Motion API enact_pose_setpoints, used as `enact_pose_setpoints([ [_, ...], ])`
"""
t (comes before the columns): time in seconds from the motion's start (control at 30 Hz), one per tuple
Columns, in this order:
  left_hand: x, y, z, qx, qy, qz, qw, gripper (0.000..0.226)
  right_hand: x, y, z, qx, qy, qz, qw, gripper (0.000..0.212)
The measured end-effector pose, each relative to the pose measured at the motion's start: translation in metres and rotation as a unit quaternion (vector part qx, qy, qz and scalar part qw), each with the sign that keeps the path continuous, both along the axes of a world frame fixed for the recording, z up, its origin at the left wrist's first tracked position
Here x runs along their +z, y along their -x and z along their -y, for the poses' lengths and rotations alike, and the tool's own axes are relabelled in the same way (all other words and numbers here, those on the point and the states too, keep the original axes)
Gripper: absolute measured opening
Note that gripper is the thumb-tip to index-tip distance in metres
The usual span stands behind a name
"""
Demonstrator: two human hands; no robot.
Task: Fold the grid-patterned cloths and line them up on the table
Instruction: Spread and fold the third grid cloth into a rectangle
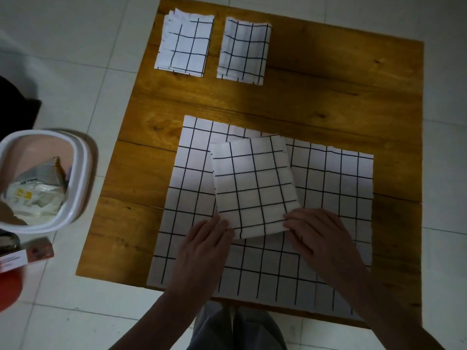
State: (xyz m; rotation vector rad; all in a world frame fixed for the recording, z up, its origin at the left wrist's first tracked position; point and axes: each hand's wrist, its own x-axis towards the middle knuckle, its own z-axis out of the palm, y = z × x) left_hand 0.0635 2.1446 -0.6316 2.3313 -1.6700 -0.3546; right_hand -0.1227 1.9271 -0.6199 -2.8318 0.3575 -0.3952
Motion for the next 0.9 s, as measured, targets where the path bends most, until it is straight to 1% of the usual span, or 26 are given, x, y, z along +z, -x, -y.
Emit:
enact_pose_setpoints([
  [0.03, 0.002, -0.002, -0.001, 0.001, 0.021, -0.006, 1.000, 0.064, 0.000, 0.003, -0.001, 0.000, -0.015, -0.002, 1.000, 0.025],
  [0.13, 0.013, -0.011, -0.004, 0.019, 0.092, -0.040, 0.995, 0.030, 0.006, 0.011, -0.005, 0.001, -0.068, -0.016, 0.998, 0.031],
  [0.23, 0.023, -0.019, -0.009, 0.027, 0.112, -0.089, 0.989, 0.033, 0.017, 0.014, -0.008, -0.014, -0.118, -0.008, 0.993, 0.030],
  [0.3, 0.024, -0.023, -0.012, 0.043, 0.125, -0.132, 0.982, 0.030, 0.021, 0.016, -0.011, -0.043, -0.167, -0.002, 0.985, 0.025],
  [0.43, 0.024, -0.029, -0.014, 0.068, 0.131, -0.190, 0.971, 0.026, 0.024, 0.015, -0.014, -0.129, -0.302, -0.021, 0.944, 0.019],
  [0.5, 0.025, -0.030, -0.012, 0.078, 0.140, -0.212, 0.964, 0.023, 0.027, 0.011, -0.014, -0.156, -0.351, -0.015, 0.923, 0.015],
  [0.63, 0.028, -0.031, -0.002, 0.116, 0.140, -0.278, 0.943, 0.023, 0.030, 0.003, -0.014, -0.205, -0.403, 0.016, 0.892, 0.014],
  [0.7, 0.029, -0.031, 0.005, 0.148, 0.126, -0.337, 0.921, 0.028, 0.029, 0.000, -0.014, -0.224, -0.412, 0.036, 0.883, 0.014],
  [0.73, 0.029, -0.031, 0.010, 0.158, 0.121, -0.366, 0.909, 0.027, 0.028, -0.001, -0.013, -0.233, -0.411, 0.044, 0.880, 0.014],
  [0.8, 0.028, -0.032, 0.019, 0.161, 0.114, -0.408, 0.891, 0.017, 0.026, -0.005, -0.012, -0.255, -0.418, 0.058, 0.870, 0.014],
  [0.87, 0.025, -0.032, 0.027, 0.164, 0.110, -0.422, 0.885, 0.005, 0.023, -0.007, -0.010, -0.277, -0.420, 0.071, 0.861, 0.012],
  [0.9, 0.024, -0.032, 0.031, 0.175, 0.104, -0.424, 0.882, 0.011, 0.022, -0.009, -0.009, -0.285, -0.417, 0.075, 0.860, 0.011],
])
